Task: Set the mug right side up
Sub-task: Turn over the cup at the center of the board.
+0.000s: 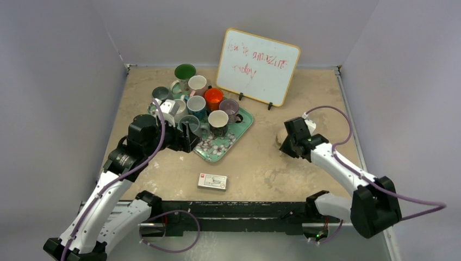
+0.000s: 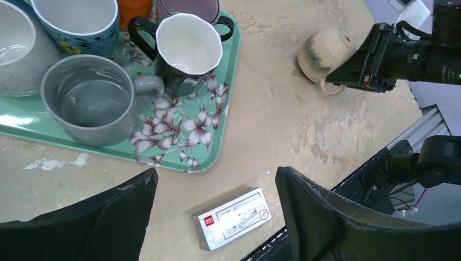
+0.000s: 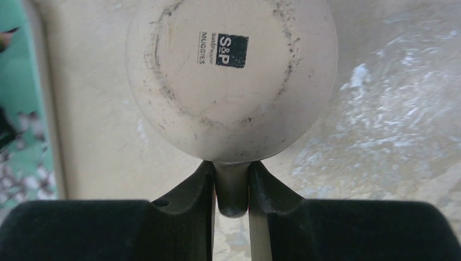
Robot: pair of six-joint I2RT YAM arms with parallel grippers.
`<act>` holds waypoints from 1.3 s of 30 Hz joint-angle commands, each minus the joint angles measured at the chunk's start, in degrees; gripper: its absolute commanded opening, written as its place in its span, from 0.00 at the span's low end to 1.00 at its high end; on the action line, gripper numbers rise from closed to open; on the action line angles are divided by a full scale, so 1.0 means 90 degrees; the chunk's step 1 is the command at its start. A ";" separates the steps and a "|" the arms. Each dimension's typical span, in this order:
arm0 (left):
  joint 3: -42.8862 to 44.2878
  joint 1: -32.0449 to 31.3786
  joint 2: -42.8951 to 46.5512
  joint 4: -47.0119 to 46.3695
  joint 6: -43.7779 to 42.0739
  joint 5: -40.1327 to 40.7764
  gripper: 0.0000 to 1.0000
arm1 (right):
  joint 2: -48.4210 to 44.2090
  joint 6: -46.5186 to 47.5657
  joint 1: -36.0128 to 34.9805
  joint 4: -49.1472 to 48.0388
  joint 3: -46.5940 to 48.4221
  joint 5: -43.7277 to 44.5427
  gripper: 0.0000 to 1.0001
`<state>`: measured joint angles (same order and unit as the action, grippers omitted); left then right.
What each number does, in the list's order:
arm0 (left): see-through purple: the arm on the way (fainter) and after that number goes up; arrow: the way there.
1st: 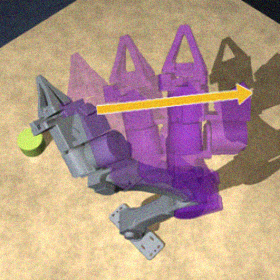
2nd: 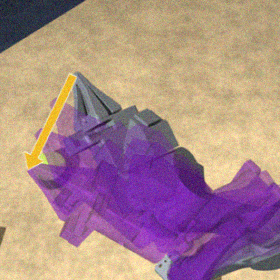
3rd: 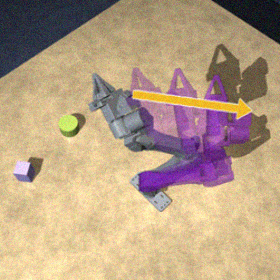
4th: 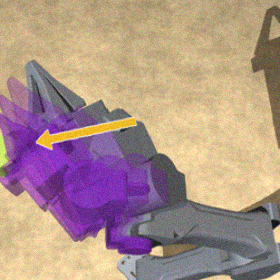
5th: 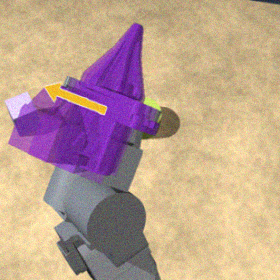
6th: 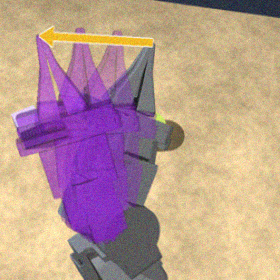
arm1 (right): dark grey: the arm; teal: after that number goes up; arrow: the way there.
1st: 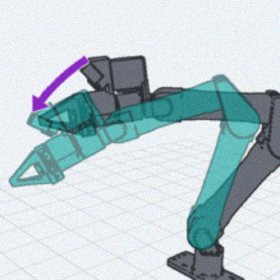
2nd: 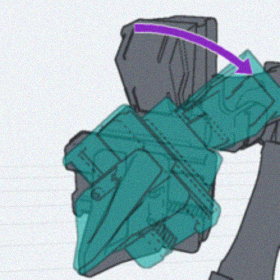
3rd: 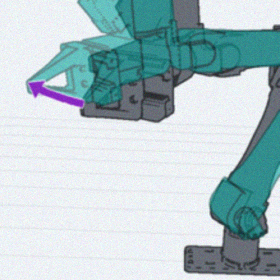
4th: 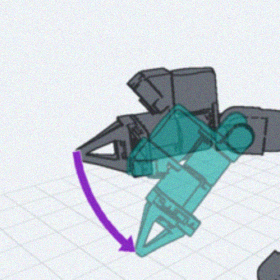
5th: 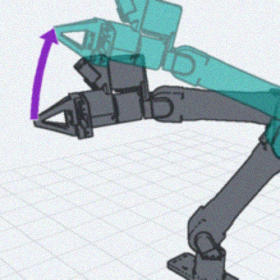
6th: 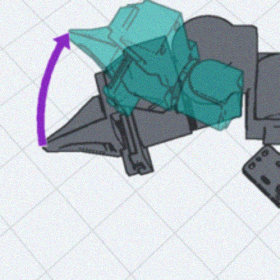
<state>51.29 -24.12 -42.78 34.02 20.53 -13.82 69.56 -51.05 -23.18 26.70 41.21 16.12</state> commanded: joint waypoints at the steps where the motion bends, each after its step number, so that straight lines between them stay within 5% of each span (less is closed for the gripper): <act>1: -0.0025 0.0033 0.0047 -0.0196 0.0184 -0.0021 0.79 | -0.0778 0.0086 -0.0017 -0.1002 -0.0307 -0.0579 0.00; 17: -0.0302 0.0033 -0.0400 -0.1607 0.1877 -0.1566 0.71 | -0.3053 -0.0838 -0.0015 -0.2630 -0.1601 -0.1502 0.00; 29: -0.1332 0.0029 -0.1090 -0.5011 0.4251 -0.2716 0.65 | -0.4153 -0.1812 -0.0015 -0.4726 -0.2252 -0.2812 0.00; 39: -0.1731 -0.0392 -0.2070 -0.7094 0.5208 -0.2847 0.56 | -0.4093 -0.2287 -0.0022 -0.5914 -0.2030 -0.3443 0.00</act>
<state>35.64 -25.06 -59.16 -17.04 63.11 -37.82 33.39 -68.97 -23.24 -11.51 19.51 -10.68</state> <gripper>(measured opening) 0.567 0.249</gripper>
